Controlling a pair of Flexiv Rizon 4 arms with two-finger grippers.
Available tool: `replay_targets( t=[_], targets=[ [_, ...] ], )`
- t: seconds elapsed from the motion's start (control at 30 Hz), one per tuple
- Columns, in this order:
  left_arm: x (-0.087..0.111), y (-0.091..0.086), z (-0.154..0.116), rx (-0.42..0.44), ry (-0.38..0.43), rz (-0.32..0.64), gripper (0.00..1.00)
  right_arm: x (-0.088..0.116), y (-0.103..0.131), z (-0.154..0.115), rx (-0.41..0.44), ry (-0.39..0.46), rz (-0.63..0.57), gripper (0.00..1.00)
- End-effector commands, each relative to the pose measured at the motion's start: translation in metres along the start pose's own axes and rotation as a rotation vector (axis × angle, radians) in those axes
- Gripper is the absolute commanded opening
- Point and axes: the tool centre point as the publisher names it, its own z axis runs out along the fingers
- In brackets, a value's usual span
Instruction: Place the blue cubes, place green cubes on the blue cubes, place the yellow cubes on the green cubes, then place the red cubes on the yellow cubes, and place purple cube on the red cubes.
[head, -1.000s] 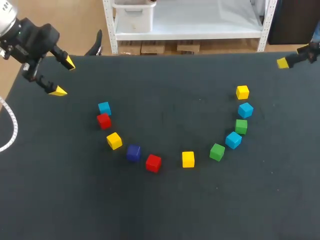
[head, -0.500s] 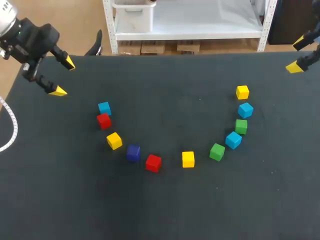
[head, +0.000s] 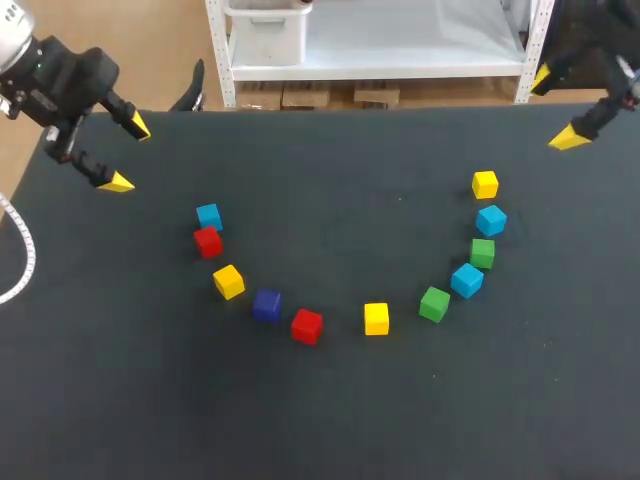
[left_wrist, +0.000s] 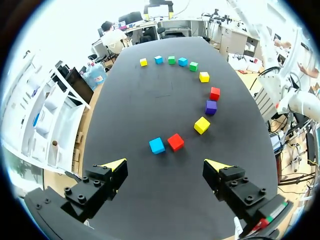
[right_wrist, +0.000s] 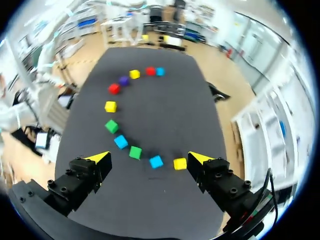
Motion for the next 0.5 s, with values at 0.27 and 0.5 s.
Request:
replay_targets(
  t=[0.27,0.5],
  targets=[
    [0.001,-0.001,0.000,-0.002,-0.002,0.003,1.00,-0.021,0.032,0.035,-0.460,0.138,-0.615,1.00],
    [0.001,-0.001,0.000,-0.002,-0.002,0.003,1.00,-0.019,0.057,0.069,-0.433,0.252,-0.656,1.00]
  ],
)
